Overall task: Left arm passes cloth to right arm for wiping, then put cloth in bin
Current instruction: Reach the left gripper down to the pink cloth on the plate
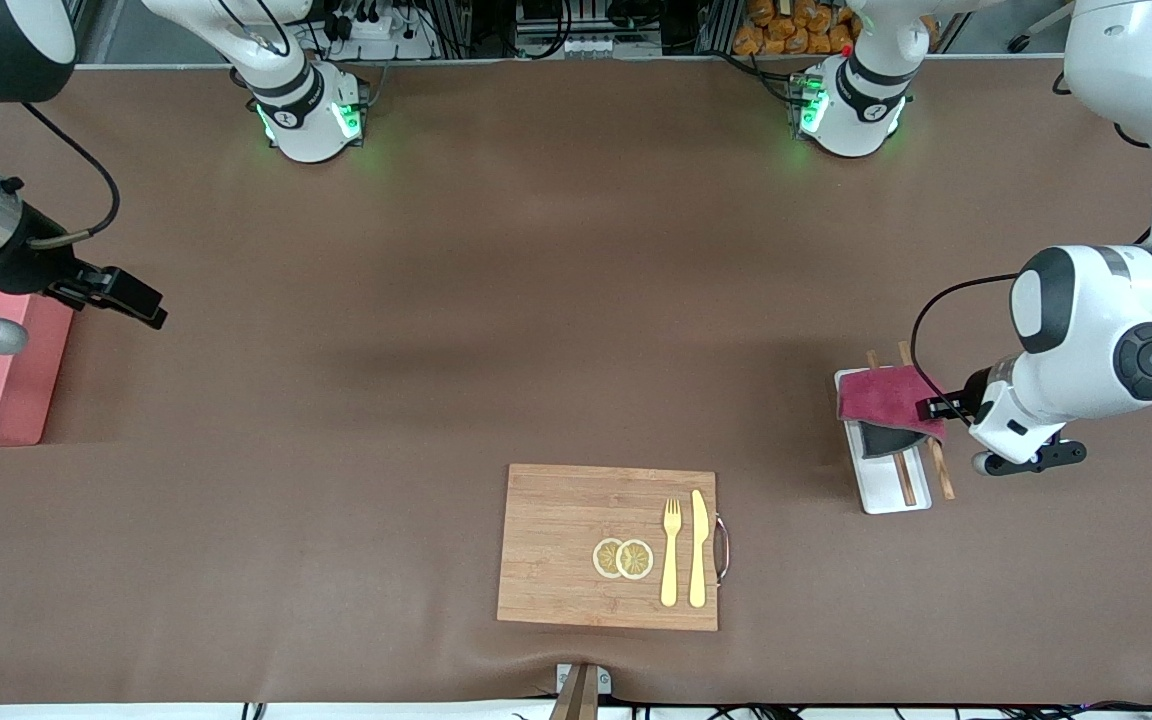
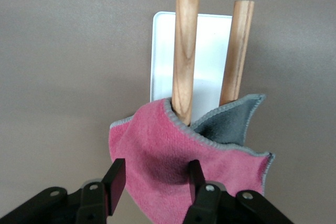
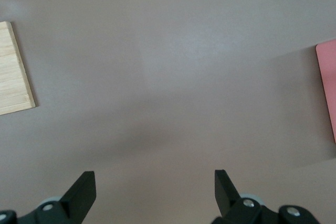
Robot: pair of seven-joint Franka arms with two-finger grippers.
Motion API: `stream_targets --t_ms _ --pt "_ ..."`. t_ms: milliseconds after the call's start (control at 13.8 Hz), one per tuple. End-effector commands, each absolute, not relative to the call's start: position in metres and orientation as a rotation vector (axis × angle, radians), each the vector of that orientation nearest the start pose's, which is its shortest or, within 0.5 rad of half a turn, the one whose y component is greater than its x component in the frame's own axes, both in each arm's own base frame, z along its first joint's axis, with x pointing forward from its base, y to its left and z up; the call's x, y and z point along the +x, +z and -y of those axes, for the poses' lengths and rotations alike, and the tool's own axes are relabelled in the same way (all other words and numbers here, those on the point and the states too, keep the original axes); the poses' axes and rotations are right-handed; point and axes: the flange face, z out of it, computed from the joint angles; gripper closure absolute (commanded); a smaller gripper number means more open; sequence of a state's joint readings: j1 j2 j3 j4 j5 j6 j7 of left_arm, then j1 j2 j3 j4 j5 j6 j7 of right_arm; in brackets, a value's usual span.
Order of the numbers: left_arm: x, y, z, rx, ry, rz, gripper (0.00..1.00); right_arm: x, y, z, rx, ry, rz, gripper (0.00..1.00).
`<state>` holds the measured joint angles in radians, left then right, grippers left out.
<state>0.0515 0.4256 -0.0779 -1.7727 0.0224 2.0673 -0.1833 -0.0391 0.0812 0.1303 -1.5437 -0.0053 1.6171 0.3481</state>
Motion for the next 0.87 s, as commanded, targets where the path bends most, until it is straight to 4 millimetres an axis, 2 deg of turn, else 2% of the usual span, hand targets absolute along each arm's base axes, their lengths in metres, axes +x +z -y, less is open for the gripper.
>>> stream_targets --t_ms 0,145,579,796 --pt "0.6397 0.3151 0.0159 -3.105 0.193 0.228 0.51 0.5808 0.5915 -0.0567 -3.105 0.036 -0.432 0.00" --pt "0.6397 0.3141 0.0178 -3.106 0.195 0.223 0.55 0.5811 0.5907 -0.0573 -3.099 0.040 -0.439 0.00" --pt "0.6395 0.3132 0.0216 -3.108 0.198 0.220 0.81 0.5809 0.5923 -0.0604 -3.051 0.051 -0.502 0.00" --pt "0.6399 0.3139 0.0235 -3.109 0.196 0.216 0.97 0.5804 0.5934 -0.0636 -2.947 0.091 -0.670 0.00"
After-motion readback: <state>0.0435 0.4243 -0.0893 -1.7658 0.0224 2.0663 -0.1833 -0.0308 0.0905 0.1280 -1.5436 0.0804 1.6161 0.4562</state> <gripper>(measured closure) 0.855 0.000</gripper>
